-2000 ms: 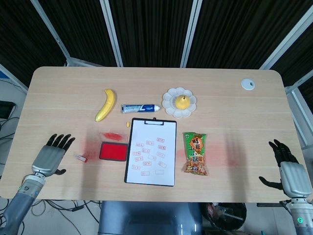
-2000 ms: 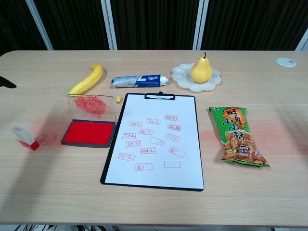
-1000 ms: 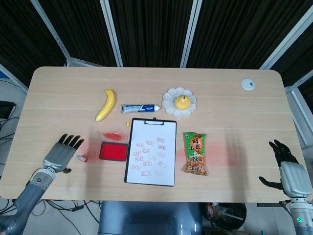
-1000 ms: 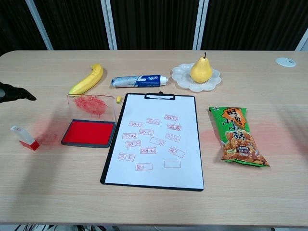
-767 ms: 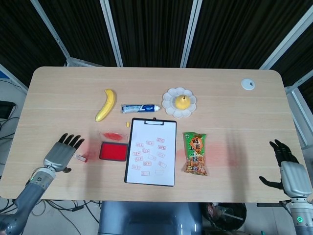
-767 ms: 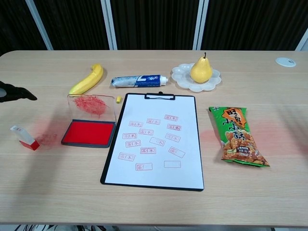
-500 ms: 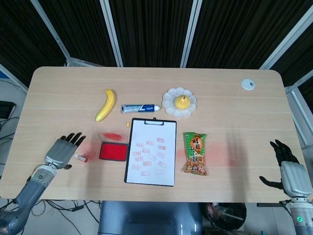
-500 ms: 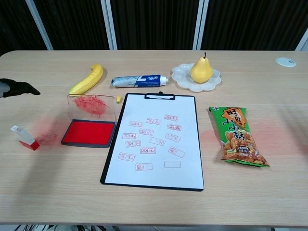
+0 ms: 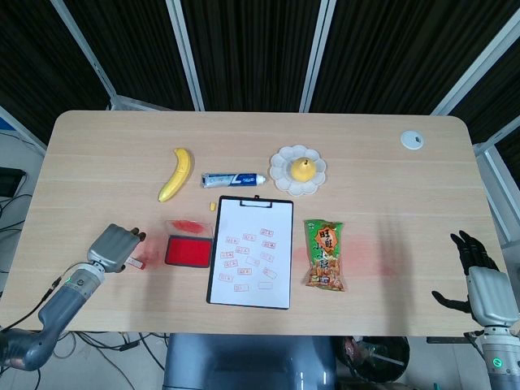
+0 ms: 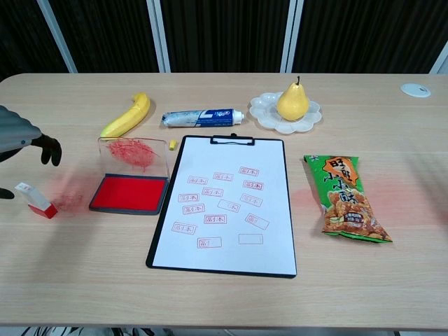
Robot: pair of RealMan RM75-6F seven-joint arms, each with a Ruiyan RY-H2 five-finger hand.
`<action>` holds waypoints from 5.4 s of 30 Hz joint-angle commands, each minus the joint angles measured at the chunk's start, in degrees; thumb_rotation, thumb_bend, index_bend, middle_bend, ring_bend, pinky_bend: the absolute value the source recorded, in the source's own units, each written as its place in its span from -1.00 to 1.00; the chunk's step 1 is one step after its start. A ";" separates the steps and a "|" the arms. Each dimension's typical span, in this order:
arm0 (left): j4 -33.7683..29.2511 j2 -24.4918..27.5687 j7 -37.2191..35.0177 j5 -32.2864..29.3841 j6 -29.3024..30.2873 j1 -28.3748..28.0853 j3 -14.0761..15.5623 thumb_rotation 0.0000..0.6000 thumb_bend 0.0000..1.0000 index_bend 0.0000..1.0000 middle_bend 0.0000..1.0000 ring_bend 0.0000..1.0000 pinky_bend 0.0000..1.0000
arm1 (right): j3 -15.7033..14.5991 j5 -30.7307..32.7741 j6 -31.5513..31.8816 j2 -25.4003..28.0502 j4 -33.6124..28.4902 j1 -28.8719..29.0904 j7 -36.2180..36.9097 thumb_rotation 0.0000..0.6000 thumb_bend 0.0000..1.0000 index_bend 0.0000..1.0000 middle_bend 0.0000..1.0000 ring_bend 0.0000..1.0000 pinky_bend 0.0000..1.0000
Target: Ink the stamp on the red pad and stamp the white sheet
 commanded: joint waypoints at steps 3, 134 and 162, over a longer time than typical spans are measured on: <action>1.38 -0.73 -1.57 1.30 -1.68 -0.96 0.64 1.00 -0.67 -0.27 -0.27 0.37 0.75 | 0.09 0.17 -0.07 -0.10 -0.04 0.05 -0.13 1.00 -0.96 -0.88 -1.00 -1.00 -0.56; -6.77 -11.85 18.07 -23.14 6.39 -11.39 -4.66 1.00 0.26 0.58 0.68 0.76 1.00 | -0.30 -0.03 -2.10 1.22 -1.59 0.49 3.50 1.00 -0.93 -0.88 -1.00 -1.00 -0.56; -3.72 -14.33 18.86 -28.44 6.67 -15.68 -2.01 1.00 0.27 0.58 0.69 0.76 1.00 | -0.15 1.14 -2.82 1.59 -2.24 0.60 4.06 1.00 -0.93 -0.88 -1.00 -1.00 -0.56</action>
